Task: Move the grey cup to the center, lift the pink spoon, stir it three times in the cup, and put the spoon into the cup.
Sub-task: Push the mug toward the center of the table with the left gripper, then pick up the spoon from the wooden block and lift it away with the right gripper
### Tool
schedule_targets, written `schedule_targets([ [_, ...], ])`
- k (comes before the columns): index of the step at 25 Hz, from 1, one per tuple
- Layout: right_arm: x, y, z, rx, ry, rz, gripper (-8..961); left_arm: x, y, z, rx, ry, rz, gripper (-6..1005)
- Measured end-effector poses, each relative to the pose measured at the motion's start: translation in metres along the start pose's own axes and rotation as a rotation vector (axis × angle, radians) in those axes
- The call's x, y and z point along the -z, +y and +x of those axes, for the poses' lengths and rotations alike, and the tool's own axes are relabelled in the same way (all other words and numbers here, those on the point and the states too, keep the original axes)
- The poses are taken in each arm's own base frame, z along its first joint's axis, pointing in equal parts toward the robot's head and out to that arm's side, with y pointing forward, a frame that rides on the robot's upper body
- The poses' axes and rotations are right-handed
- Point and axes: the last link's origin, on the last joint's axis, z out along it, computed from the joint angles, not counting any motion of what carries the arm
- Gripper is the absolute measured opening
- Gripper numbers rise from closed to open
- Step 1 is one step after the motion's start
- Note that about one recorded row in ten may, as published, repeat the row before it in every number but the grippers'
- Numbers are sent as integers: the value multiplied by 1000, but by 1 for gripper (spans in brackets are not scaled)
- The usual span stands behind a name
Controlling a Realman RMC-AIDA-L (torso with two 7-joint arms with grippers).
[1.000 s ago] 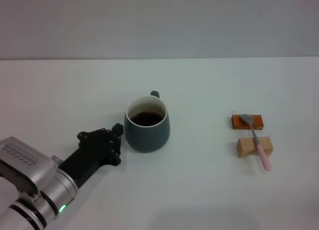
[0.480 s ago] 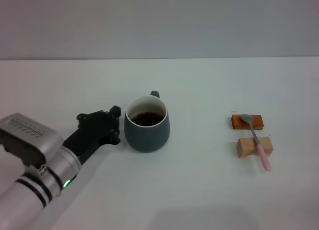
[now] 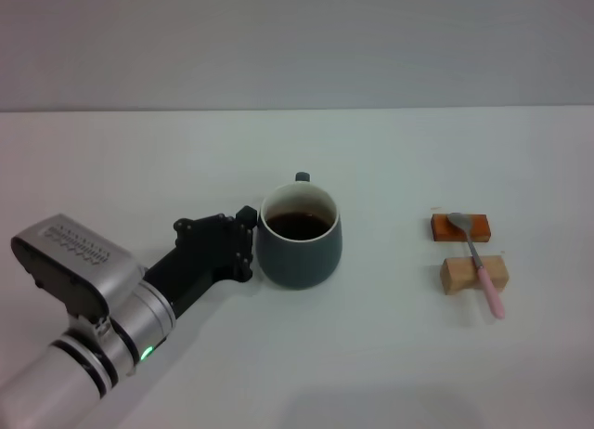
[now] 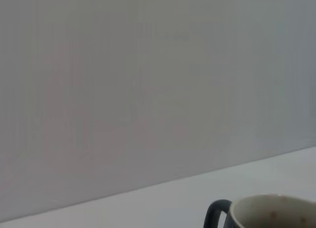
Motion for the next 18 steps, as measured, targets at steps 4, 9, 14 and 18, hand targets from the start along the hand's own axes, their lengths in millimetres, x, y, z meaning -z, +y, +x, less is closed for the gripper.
schedule_targets([
  [4,0,3,0,1,-2,-14,690,5,-6,-2,20,4,40,1],
  [9,11,10,-1,9,-15,-59,690,17,-43,10,26,89,207,1],
  [14,35,24,-1,-38,5,-147,691,34,-82,22,36,171,369,1],
  [18,62,38,-7,-117,32,-224,691,52,-111,34,50,261,499,1],
])
